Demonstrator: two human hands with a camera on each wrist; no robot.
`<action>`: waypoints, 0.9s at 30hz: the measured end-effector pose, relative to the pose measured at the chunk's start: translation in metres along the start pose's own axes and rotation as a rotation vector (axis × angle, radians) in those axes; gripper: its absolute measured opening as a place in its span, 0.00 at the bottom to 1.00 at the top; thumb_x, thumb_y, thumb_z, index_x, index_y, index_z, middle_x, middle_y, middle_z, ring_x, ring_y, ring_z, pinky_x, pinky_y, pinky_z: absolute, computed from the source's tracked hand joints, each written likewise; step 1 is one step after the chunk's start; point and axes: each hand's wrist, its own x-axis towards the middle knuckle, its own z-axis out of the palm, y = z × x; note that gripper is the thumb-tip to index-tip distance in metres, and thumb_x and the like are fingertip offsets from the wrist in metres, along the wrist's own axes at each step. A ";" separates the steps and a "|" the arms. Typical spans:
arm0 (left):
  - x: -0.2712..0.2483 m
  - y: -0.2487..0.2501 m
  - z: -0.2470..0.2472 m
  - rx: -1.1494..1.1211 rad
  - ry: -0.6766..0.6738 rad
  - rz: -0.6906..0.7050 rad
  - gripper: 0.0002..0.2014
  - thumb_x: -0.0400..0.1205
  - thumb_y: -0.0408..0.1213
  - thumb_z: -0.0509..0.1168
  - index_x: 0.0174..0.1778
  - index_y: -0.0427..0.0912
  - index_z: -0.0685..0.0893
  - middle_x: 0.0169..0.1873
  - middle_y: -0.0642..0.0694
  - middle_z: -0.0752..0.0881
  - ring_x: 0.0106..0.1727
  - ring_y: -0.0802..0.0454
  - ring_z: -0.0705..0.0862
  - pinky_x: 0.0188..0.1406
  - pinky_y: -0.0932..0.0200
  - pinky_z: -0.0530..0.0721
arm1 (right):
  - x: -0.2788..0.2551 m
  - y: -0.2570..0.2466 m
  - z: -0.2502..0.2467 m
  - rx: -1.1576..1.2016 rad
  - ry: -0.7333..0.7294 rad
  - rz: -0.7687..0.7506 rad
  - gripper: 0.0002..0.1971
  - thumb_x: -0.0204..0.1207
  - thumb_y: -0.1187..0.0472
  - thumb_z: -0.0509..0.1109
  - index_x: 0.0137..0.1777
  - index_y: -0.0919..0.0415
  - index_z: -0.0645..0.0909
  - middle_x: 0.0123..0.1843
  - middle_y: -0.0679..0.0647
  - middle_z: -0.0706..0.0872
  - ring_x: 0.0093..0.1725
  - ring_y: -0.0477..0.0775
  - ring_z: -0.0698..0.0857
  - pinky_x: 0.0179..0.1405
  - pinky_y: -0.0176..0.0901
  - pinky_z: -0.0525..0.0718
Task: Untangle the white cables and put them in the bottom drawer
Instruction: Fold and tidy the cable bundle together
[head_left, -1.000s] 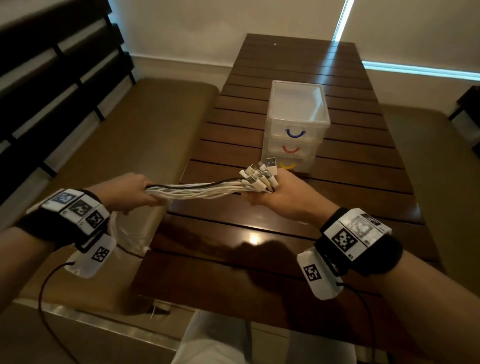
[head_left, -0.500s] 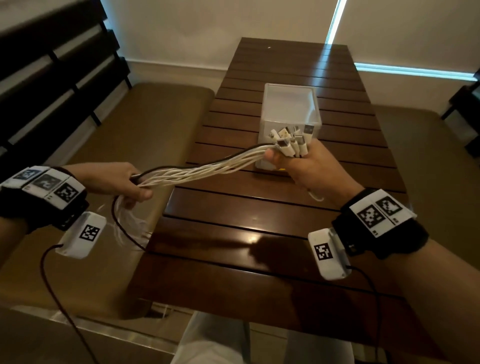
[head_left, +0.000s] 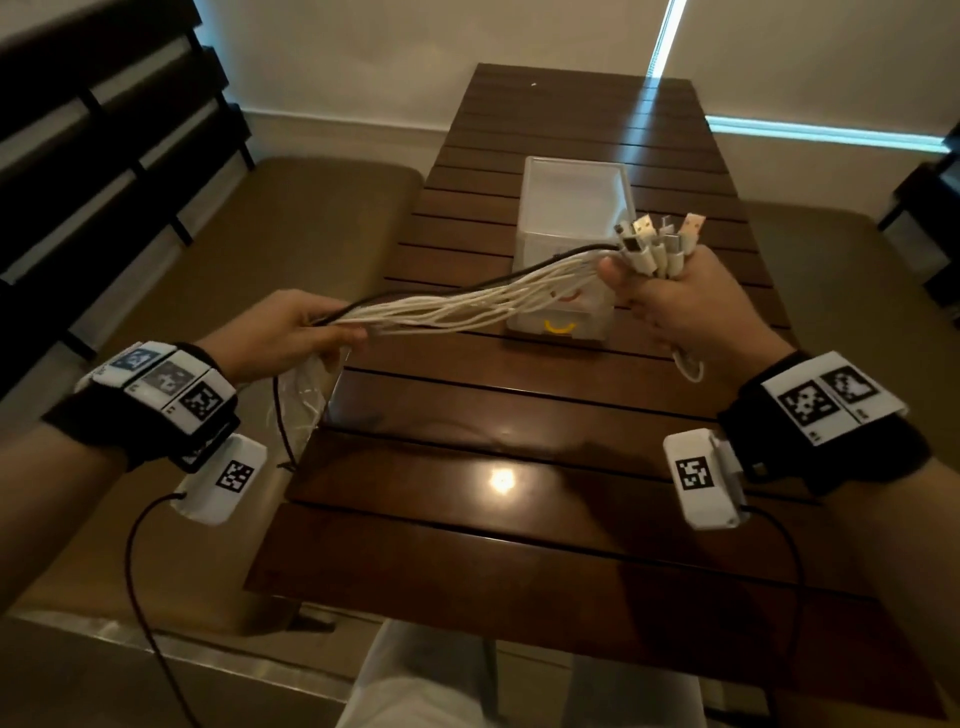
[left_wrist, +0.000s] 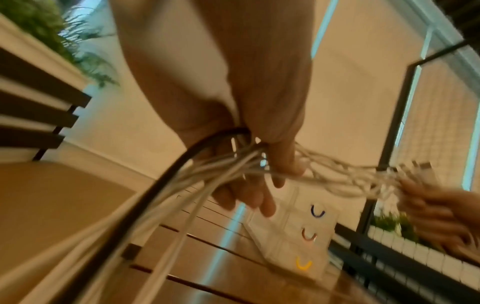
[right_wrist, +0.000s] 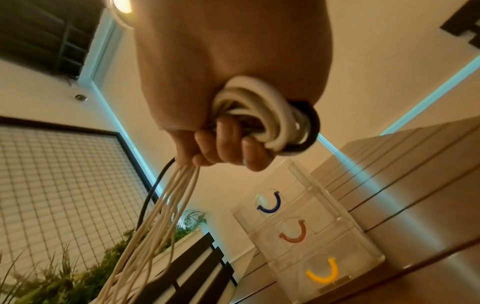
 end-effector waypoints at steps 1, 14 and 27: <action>0.000 0.000 0.001 -0.067 -0.044 0.011 0.23 0.72 0.69 0.64 0.50 0.57 0.89 0.40 0.53 0.91 0.39 0.55 0.88 0.44 0.57 0.85 | 0.001 0.000 0.000 -0.038 0.010 -0.007 0.09 0.81 0.53 0.71 0.44 0.57 0.85 0.17 0.39 0.75 0.16 0.39 0.69 0.15 0.32 0.67; -0.020 -0.032 -0.002 -0.024 0.182 -0.086 0.15 0.77 0.53 0.64 0.47 0.48 0.91 0.48 0.48 0.87 0.55 0.53 0.84 0.56 0.59 0.76 | 0.001 0.020 0.001 -0.352 0.060 -0.042 0.09 0.79 0.47 0.72 0.41 0.50 0.85 0.33 0.44 0.84 0.32 0.38 0.80 0.33 0.36 0.75; -0.020 -0.039 -0.029 -0.036 -0.103 -0.392 0.36 0.73 0.63 0.64 0.43 0.25 0.84 0.35 0.33 0.88 0.34 0.55 0.89 0.45 0.56 0.79 | -0.010 0.019 -0.003 -0.457 0.031 -0.027 0.15 0.79 0.49 0.72 0.30 0.42 0.76 0.31 0.41 0.80 0.31 0.36 0.76 0.30 0.31 0.71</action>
